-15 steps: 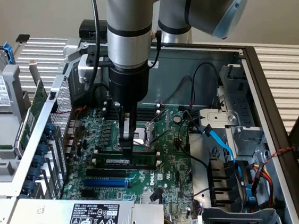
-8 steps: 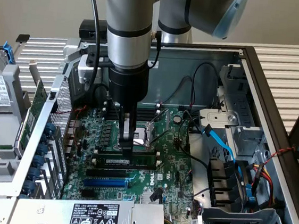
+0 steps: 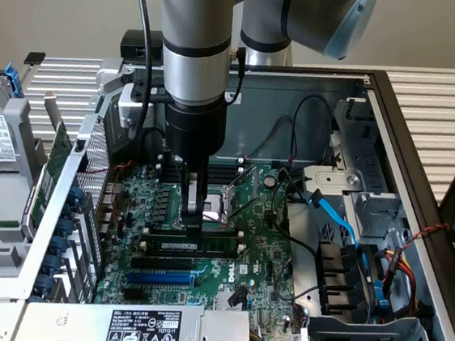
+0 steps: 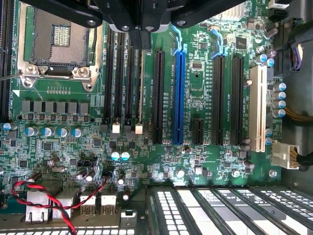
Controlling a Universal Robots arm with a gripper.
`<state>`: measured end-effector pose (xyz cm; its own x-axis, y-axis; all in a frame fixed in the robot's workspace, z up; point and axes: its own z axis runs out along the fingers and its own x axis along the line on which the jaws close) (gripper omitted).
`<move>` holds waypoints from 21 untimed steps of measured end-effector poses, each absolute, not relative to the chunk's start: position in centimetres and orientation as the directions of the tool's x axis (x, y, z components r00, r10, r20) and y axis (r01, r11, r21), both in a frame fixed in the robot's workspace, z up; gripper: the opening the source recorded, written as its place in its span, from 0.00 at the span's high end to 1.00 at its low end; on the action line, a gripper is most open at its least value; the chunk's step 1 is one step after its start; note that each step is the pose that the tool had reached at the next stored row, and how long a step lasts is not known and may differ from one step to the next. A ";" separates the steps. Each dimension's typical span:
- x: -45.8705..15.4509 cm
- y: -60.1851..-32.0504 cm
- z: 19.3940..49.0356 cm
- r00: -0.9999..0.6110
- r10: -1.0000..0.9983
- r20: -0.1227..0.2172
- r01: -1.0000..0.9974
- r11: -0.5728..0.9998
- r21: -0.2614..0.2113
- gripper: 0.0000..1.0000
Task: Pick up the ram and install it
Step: 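Press down the ram until it locks into place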
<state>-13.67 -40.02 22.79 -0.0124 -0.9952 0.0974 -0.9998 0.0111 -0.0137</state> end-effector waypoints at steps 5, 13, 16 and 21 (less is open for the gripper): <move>-13.7 -40.0 22.7 -0.012 -0.995 0.098 -1.000 0.011 -0.014 0.89; -13.7 -40.0 22.8 -0.013 -0.995 0.096 -1.000 0.011 -0.015 0.89; -13.7 -40.0 23.6 -0.013 -0.995 0.097 -1.000 0.012 -0.014 0.89; -13.7 -40.0 24.6 -0.013 -0.995 0.097 -1.000 0.012 -0.014 0.89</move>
